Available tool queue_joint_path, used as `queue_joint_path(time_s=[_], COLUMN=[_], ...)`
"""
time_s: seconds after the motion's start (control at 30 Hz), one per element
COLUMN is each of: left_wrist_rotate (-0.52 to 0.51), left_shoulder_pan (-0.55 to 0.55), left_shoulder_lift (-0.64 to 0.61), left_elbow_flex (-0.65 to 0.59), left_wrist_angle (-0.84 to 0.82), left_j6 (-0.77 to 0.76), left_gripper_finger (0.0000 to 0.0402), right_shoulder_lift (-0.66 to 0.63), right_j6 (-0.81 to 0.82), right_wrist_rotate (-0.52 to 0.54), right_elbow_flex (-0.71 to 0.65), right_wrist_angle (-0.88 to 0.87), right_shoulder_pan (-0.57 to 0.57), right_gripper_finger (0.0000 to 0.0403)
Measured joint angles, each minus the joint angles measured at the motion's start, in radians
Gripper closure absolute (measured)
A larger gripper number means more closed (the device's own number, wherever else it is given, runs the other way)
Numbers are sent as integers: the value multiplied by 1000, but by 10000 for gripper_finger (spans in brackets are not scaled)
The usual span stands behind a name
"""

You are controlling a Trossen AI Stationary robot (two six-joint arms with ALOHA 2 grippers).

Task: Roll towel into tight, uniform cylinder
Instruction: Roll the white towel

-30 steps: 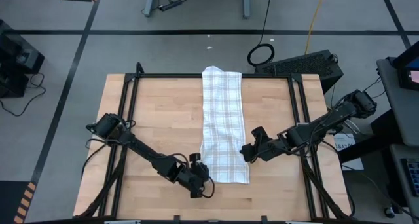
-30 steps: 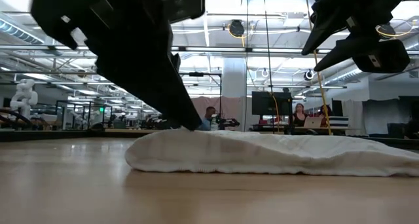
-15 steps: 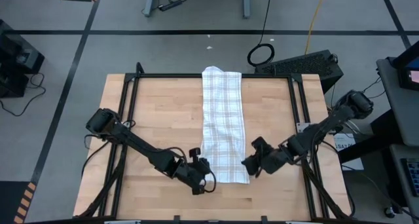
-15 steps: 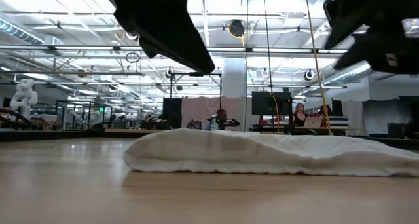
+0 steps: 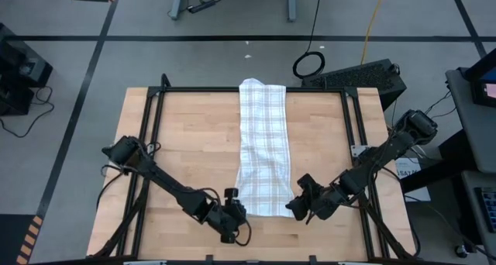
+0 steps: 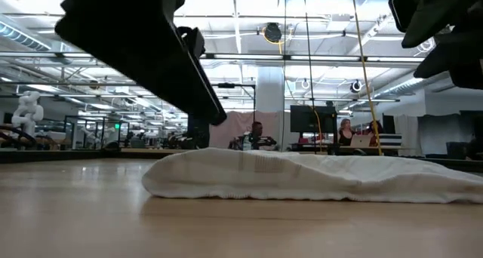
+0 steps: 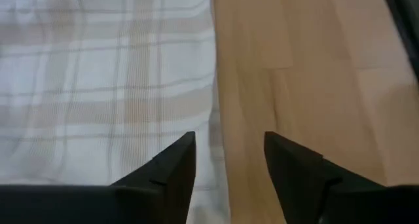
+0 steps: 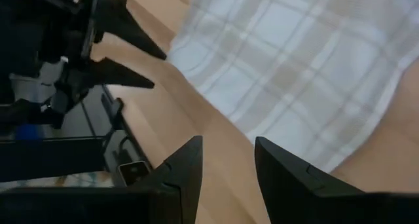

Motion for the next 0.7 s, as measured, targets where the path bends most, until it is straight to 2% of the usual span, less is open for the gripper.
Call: queue_joint_path(time_s=[0.1,0.23,0.37,0.47,0.5,0.7], left_wrist_rotate=[-17,-11,-32,-5,3,14], left_shoulder_pan=[1,18,38,56,61,78], left_shoulder_lift=[29,53,48,42,42,27], left_elbow_flex=[-1,0,0,0,0,0], left_wrist_angle=[-11,-11,-20,-19,-21,-50], left_j6=[-3,0,0,13,8,-10], left_gripper_finger=[218,252,313,378,389,397], right_shoulder_lift=[0,0,0,0,0,3], right_j6=[0,0,0,-1,-1,5], right_wrist_rotate=[0,-1,-4,-4,-3,-2], right_elbow_flex=[0,0,0,0,0,0], right_wrist_angle=[-2,4,26,46,46,36], right_shoulder_pan=[0,0,0,0,0,0], right_gripper_finger=[273,273,273,273,273,273])
